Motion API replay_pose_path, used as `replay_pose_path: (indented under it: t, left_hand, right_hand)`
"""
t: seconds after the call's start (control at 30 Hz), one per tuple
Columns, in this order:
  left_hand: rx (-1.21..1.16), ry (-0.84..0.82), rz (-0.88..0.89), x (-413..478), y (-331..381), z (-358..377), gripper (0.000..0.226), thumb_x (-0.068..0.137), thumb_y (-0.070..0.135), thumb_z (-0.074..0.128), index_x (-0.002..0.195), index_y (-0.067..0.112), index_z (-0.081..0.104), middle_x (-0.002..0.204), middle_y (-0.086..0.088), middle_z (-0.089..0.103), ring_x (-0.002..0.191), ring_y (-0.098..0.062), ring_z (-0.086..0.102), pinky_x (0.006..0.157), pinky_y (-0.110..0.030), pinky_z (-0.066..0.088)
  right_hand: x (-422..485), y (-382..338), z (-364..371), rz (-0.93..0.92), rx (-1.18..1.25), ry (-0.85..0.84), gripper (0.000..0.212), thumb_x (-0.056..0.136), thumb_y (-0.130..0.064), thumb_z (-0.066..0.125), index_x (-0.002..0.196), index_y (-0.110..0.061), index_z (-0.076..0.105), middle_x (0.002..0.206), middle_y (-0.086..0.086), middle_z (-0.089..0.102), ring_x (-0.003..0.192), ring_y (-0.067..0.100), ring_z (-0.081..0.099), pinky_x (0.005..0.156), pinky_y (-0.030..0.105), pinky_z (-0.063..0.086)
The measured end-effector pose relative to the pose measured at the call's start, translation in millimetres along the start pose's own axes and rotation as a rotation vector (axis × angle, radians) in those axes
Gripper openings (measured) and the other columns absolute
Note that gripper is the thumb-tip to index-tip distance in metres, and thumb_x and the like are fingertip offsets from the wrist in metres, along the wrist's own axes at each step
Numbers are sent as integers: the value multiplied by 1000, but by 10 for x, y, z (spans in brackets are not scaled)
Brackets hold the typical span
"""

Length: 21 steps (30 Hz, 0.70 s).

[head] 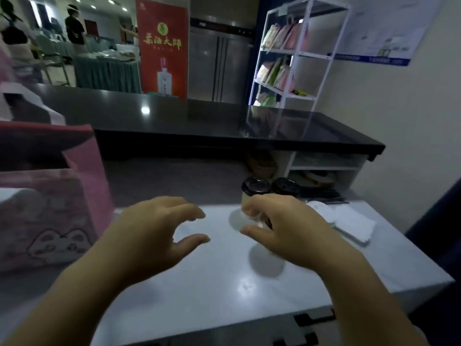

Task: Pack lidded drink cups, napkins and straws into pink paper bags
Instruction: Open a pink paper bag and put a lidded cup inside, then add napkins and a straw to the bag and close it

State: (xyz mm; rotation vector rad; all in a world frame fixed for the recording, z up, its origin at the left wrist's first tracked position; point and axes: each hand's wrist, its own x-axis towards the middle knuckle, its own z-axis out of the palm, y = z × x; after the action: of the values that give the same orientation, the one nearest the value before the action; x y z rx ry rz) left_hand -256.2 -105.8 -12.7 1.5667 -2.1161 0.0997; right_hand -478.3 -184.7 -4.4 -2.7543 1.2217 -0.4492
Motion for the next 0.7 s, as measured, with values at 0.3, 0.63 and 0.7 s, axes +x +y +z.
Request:
replay_pose_path:
  t: [0.3, 0.63, 0.7]
  left_hand:
    - [-133, -138, 131, 502, 1069, 935, 32, 76, 55, 60, 101, 35, 64, 94, 19, 65, 64, 4, 48, 56, -9, 34]
    - [-312, -220, 239, 1587, 1743, 2160, 40, 84, 56, 49, 118, 35, 54, 113, 17, 58, 100, -3, 52, 78, -19, 43]
    - [-361, -243, 239, 1852, 1859, 2412, 37, 87, 52, 49, 119, 35, 53, 113, 16, 58, 100, -3, 51, 79, -19, 43]
  right_hand:
    - [-969, 1244, -107, 353, -33, -46, 32, 84, -51, 59, 111, -35, 53, 105, -17, 60, 92, 6, 55, 70, 26, 44]
    - [-1273, 2647, -9, 663, -101, -54, 36, 85, -56, 54, 114, -34, 53, 104, -15, 61, 91, 7, 57, 72, 29, 50]
    - [-1250, 2910, 19, 697, -107, -44, 34, 85, -54, 55, 112, -33, 54, 103, -14, 62, 89, 7, 57, 72, 28, 50]
